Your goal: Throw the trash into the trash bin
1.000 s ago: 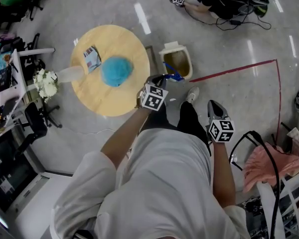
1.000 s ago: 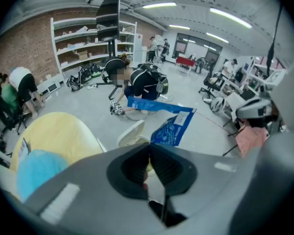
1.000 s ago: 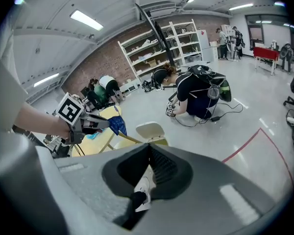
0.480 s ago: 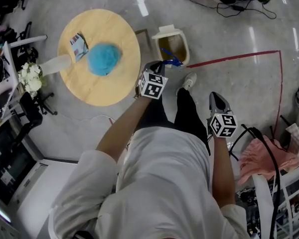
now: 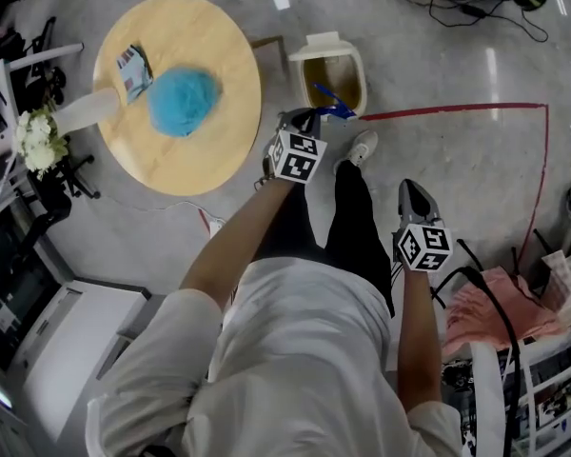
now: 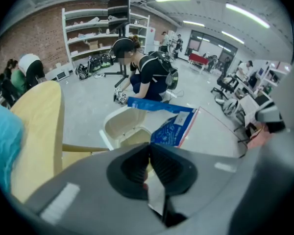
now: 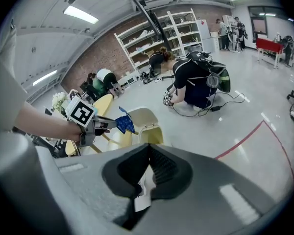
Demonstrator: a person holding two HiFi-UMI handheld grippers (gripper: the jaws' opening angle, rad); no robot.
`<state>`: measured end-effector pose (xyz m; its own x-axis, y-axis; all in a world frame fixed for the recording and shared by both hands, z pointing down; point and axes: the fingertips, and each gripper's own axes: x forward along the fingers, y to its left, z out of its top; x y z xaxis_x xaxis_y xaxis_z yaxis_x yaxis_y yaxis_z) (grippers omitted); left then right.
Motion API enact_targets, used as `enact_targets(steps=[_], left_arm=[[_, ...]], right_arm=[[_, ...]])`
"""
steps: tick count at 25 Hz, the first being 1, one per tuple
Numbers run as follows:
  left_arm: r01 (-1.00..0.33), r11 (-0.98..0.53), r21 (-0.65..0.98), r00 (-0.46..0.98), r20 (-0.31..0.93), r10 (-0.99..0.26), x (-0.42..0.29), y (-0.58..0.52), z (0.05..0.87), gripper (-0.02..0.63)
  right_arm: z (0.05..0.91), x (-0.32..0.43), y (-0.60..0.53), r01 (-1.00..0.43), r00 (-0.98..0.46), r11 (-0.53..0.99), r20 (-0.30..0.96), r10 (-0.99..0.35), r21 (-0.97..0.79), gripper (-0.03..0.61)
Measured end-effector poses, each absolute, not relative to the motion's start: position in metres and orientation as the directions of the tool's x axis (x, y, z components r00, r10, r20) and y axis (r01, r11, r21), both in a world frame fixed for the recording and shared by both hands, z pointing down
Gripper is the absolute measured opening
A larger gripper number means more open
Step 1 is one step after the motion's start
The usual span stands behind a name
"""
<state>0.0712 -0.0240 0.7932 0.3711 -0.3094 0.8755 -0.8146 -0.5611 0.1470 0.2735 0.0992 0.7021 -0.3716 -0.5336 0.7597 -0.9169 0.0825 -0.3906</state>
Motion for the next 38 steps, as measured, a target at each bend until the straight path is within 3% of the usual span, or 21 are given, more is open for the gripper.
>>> enact_targets(steps=[38], left_arm=[[-0.851, -0.507, 0.135, 0.320, 0.899, -0.298, 0.054, -0.032, 0.985, 0.011]], right_arm=[[0.862, 0.235, 0.069, -0.869, -0.464, 0.090, 0.740, -0.486, -0.486, 0.002]])
